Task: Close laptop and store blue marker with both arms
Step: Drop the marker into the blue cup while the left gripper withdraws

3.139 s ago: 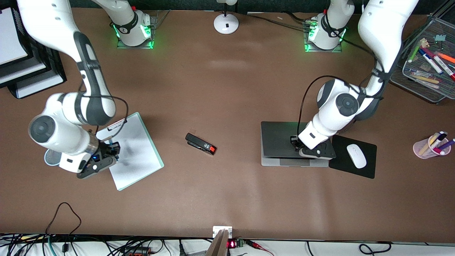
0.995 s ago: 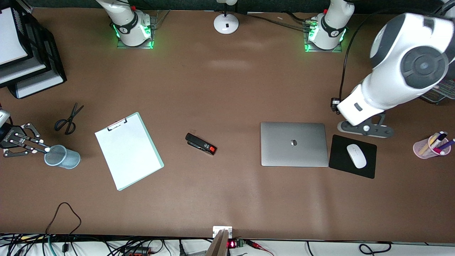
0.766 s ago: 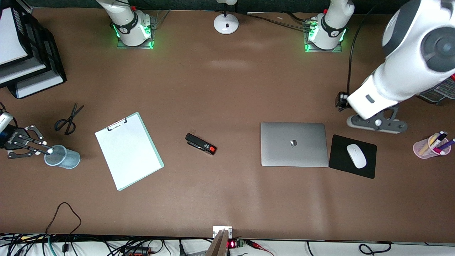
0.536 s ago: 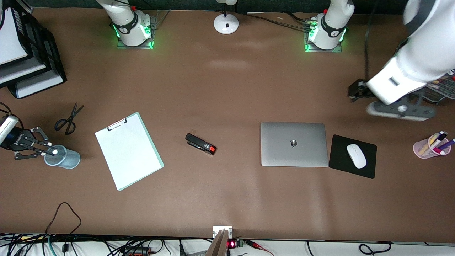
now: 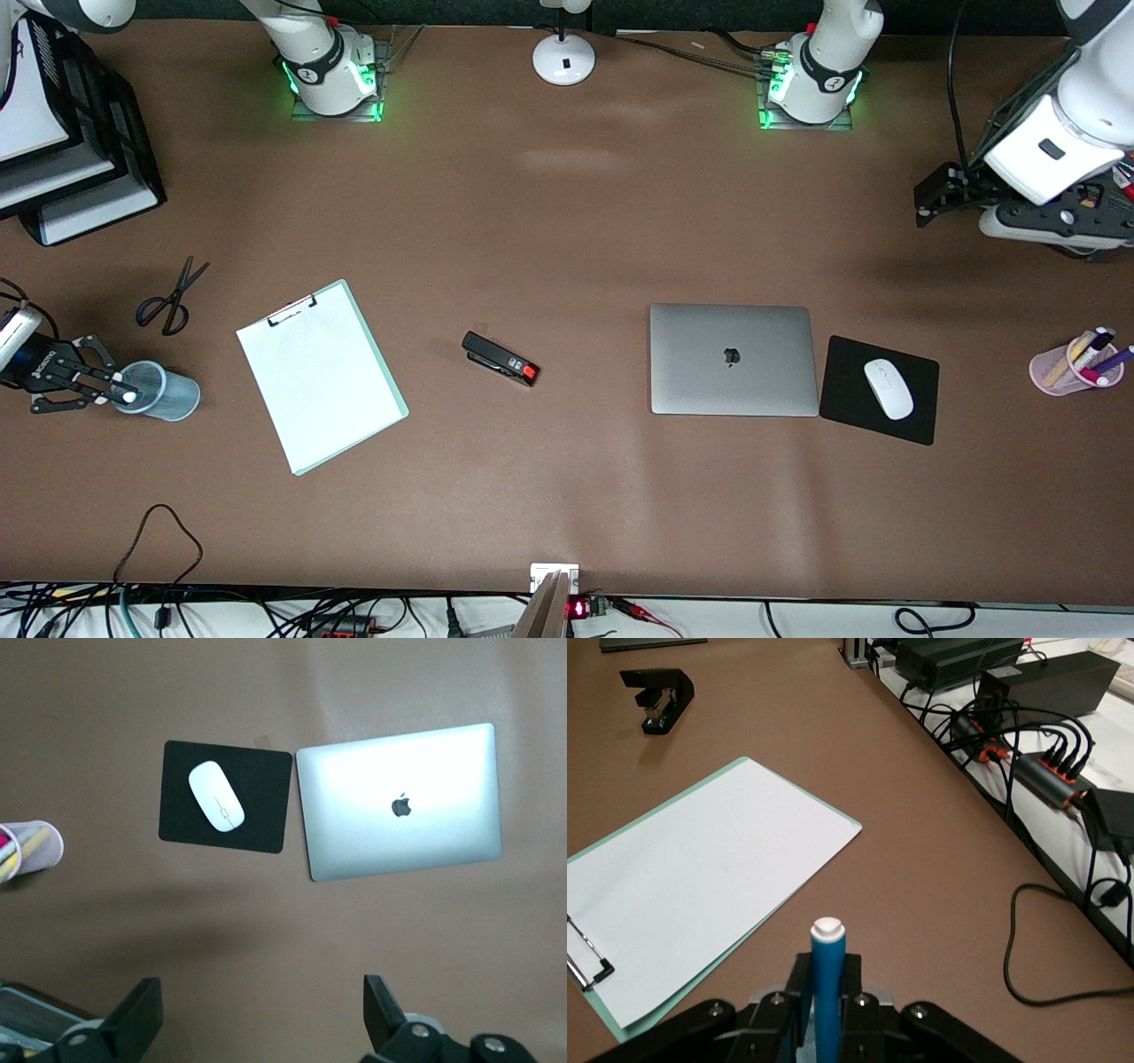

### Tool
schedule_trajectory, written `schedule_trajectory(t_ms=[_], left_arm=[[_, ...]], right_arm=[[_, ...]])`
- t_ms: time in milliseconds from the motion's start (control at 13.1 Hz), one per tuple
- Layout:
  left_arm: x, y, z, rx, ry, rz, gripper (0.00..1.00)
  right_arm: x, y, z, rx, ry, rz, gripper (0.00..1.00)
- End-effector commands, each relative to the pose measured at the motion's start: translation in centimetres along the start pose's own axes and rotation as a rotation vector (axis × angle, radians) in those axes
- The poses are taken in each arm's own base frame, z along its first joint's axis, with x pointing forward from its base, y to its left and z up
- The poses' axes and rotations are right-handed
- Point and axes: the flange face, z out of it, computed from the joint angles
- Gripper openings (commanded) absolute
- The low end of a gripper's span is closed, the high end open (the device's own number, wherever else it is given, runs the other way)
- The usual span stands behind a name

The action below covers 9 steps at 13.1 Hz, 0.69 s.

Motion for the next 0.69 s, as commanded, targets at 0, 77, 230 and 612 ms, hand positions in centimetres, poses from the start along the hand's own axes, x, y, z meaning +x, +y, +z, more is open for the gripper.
schedule_trajectory(t_ms=[0, 77, 230, 612], left_arm=[[0.0, -0.3, -0.6, -0.009, -0.011, -0.015, 1.0], [0.0, -0.3, -0.6, -0.009, -0.011, -0.016, 1.0], [-0.2, -0.7, -0.7, -0.01, -0.02, -0.024, 1.0], [-0.5, 0.4, -1.0, 0.002, -0.087, 0.0, 1.0]], right_arm=[[-0.7, 0.2, -0.5, 0.005, 0.051, -0.001, 0.06], [-1.0, 0.1, -0.4, 0.009, 0.051, 0.003, 0.06], [-2.2, -0.1, 0.6, 0.023, 0.049, 0.02, 0.06], [-4.2, -0.5, 1.0, 0.034, 0.043, 0.051, 0.08]])
